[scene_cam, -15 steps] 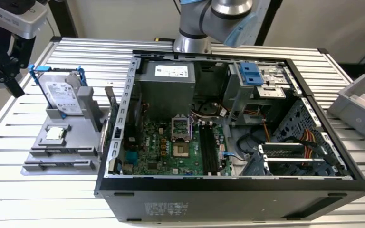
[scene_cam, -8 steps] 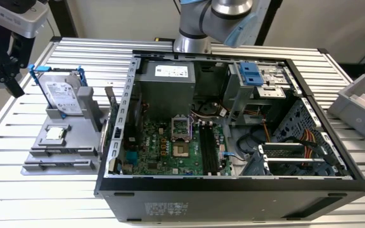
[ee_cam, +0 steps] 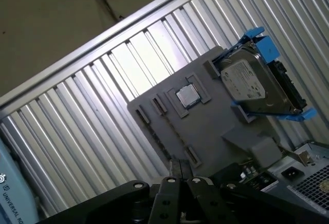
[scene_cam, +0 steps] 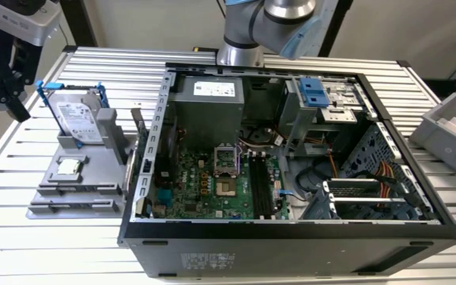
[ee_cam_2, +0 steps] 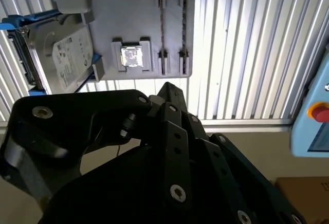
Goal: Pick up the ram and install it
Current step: 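Pick up the ram and move it above insertion slot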
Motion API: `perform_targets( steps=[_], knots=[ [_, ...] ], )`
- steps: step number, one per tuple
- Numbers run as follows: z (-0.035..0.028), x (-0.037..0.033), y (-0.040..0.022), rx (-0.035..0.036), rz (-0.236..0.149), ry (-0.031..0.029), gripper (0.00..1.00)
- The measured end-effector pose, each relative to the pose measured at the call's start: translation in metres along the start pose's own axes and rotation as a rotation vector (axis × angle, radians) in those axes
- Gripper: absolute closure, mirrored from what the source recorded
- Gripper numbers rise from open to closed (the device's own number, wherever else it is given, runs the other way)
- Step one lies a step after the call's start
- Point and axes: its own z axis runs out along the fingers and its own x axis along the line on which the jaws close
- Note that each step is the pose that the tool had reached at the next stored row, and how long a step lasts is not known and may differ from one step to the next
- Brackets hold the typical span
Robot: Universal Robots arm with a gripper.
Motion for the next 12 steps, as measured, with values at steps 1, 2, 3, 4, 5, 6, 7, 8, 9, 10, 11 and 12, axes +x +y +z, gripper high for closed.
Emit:
perform_targets(
  steps=[1,2,3,4,5,6,7,8,9,10,11,12],
  knots=[
    [0.0000,0.0000,0.0000,-0.0001,-0.004,0.0002,1.00],
    [0.0000,0.0000,0.0000,-0.0002,-0.008,0.0004,1.00],
    [0.0000,0.0000,0.0000,-0.0002,-0.011,0.0006,1.00],
    [0.0000,0.0000,0.0000,-0.0003,-0.014,0.0007,1.00],
    [0.0000,0.0000,0.0000,-0.0004,-0.016,0.0009,1.00],
    [0.0000,0.0000,0.0000,-0.0005,-0.018,0.0010,1.00],
    [0.0000,0.0000,0.0000,-0.0007,-0.019,0.0012,1.00],
    [0.0000,0.0000,0.0000,-0.0008,-0.022,0.0013,1.00],
    [0.0000,0.0000,0.0000,-0.0010,-0.024,0.0015,1.00],
    [0.0000,0.0000,-0.0001,-0.0011,-0.026,0.0017,1.00],
    [0.0000,0.0000,-0.0001,-0.0012,-0.028,0.0019,1.00],
    [0.0000,0.0000,-0.0001,-0.0014,-0.030,0.0020,1.00]
  ],
)
